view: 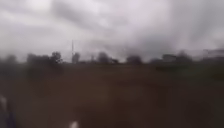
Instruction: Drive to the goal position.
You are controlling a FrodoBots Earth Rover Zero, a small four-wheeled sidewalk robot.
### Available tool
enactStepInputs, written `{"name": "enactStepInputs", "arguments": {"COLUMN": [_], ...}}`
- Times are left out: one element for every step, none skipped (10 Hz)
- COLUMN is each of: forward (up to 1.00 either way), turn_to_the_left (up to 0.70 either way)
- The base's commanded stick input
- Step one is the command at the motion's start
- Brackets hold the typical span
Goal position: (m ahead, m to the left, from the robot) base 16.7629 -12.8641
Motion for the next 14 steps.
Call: {"name": "enactStepInputs", "arguments": {"forward": [0.7,0.7,0.7,0.7,0.7,0.7,0.7,0.7,0.7,0.7,0.7,0.7,0.7,0.7], "turn_to_the_left": [-0.2,-0.19,-0.18,-0.13,-0.07,-0.03,0.0,0.0,0.0,0.0,0.0,0.0,0.0,0.0]}}
